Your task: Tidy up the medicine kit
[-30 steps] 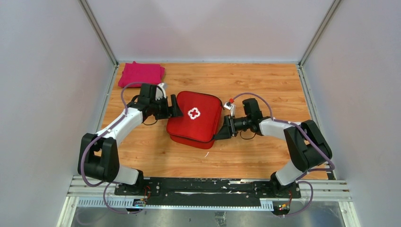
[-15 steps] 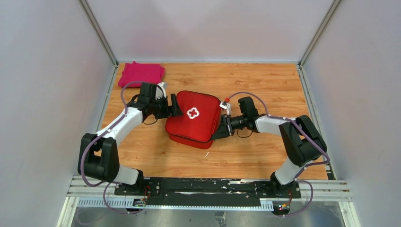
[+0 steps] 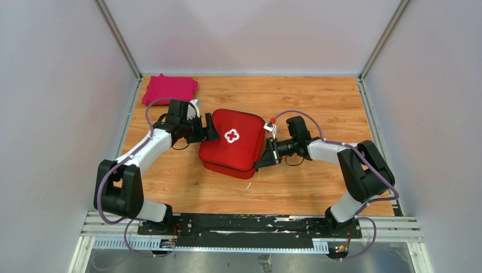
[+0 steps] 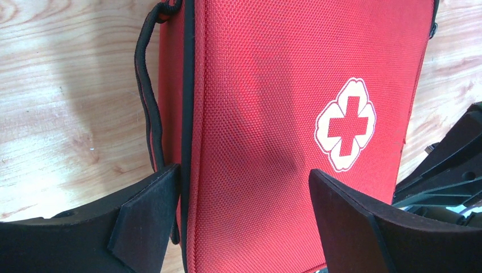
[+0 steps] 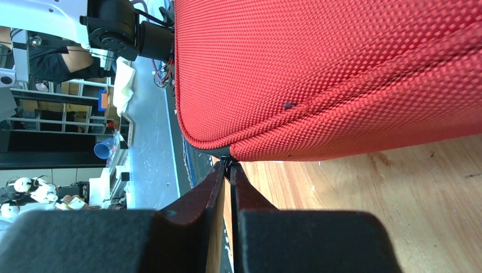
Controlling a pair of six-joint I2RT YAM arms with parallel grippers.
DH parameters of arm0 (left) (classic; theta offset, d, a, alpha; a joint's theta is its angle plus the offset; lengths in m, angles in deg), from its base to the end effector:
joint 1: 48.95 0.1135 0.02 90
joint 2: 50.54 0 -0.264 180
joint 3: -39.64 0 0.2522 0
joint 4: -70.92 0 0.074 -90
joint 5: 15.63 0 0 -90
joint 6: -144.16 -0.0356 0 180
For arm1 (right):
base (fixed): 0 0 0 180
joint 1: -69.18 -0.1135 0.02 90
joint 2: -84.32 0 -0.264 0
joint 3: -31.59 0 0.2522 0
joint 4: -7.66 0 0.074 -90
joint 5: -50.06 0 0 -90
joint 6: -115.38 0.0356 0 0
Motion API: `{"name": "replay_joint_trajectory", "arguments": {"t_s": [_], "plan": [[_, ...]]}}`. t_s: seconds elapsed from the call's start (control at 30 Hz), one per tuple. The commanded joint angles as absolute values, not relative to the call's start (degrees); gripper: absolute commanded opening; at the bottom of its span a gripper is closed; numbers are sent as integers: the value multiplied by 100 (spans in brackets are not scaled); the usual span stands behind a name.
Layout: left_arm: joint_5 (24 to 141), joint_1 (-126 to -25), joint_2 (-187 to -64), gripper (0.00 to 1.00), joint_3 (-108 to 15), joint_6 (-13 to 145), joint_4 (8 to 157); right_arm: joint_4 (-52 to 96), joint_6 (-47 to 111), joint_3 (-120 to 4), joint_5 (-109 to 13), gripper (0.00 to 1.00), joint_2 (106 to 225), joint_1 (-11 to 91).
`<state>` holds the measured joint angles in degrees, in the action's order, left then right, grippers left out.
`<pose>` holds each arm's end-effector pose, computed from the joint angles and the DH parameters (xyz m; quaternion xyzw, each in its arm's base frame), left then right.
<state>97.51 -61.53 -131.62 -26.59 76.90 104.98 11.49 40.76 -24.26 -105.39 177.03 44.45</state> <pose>0.2829 -0.0775 0.2292 -0.0111 0.9200 -0.2833 0.2706 0.2604 0.1556 0.1680 -0.2871 0.7437 0.5819 0.1612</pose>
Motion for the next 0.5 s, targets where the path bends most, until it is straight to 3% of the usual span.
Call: {"name": "replay_joint_trajectory", "arguments": {"t_s": [0.0,0.2,0.47], "plan": [[9841,-6170,-13215,87,-2791,7630,10571,1264,3955,-2298,-10114,7,17561,4369],[9845,-6170,-13211,87,-2786,7630,10579,1547,3794,-2282,-9513,0,17291,4370],[9832,-6170,-13116,87,-2771,7613,10632,2821,2949,-2594,-7918,0,16694,3899]]}}
